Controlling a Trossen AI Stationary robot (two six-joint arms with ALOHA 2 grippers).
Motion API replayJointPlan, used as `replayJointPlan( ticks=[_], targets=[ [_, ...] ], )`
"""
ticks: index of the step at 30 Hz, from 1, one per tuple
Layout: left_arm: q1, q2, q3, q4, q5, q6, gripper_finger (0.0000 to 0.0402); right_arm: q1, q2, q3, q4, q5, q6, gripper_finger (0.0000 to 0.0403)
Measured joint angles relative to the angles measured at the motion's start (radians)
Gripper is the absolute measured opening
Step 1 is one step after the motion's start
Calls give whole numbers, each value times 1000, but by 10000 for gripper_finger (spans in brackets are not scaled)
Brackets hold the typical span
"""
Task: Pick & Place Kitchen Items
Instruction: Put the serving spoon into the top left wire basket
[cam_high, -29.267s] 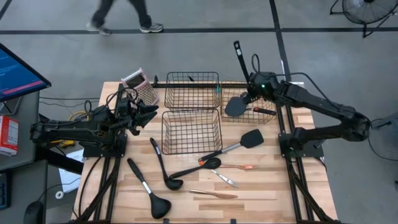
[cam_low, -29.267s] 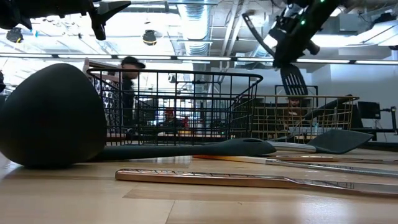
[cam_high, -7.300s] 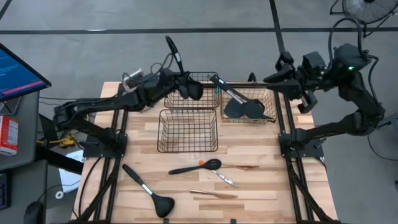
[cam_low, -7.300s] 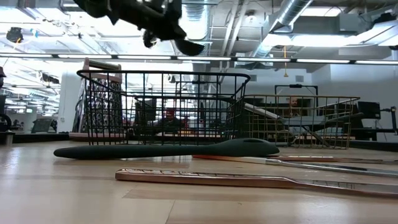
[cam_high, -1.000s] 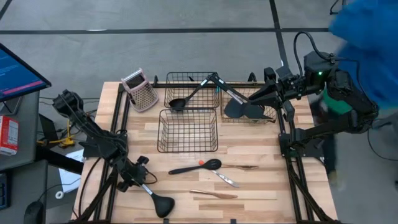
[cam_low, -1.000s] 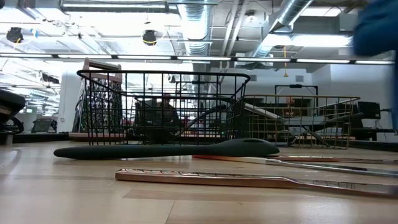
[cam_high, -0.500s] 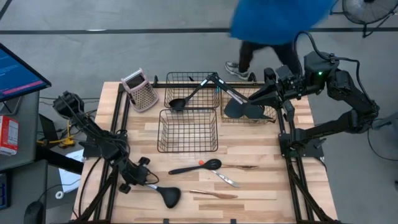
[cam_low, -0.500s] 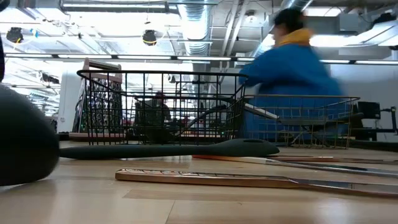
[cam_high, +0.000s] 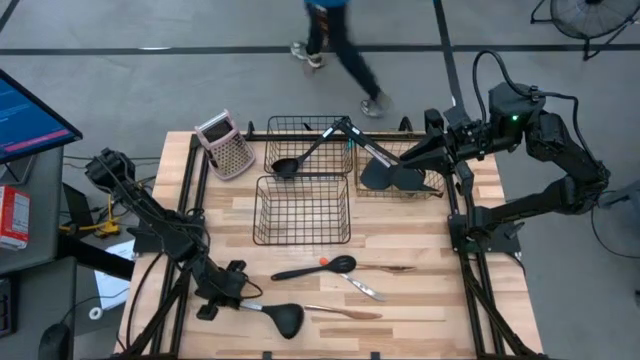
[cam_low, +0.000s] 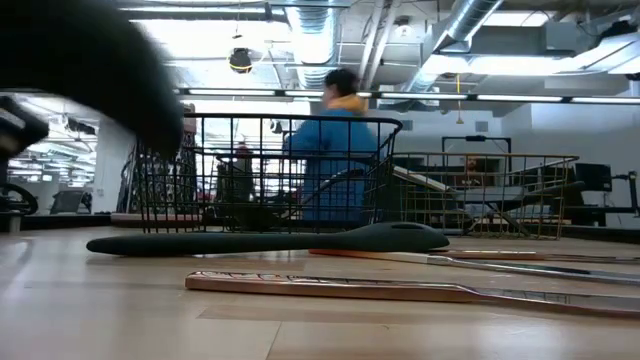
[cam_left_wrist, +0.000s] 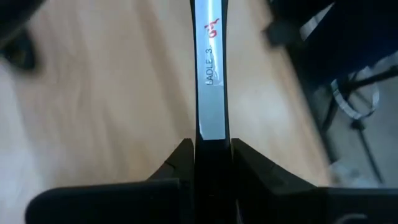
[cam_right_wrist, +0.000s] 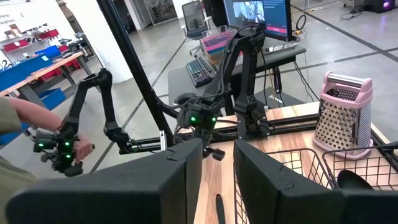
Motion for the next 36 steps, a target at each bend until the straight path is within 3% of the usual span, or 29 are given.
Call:
replayJointPlan(
  ticks=[11,21,28,36],
  targets=[
    [25,-15,217,19,-29,-98,51,0,0,0,1,0,-1,92],
    [157,-264,274,36,-314,-97,51,0,0,0,20,0,-4,92],
    [260,-468,276,243,-558,17,51,0,0,0,22,3,-38,92],
    [403,-468,276,578,-560,165,52,0,67,0,72,119,-2,92]
  ],
)
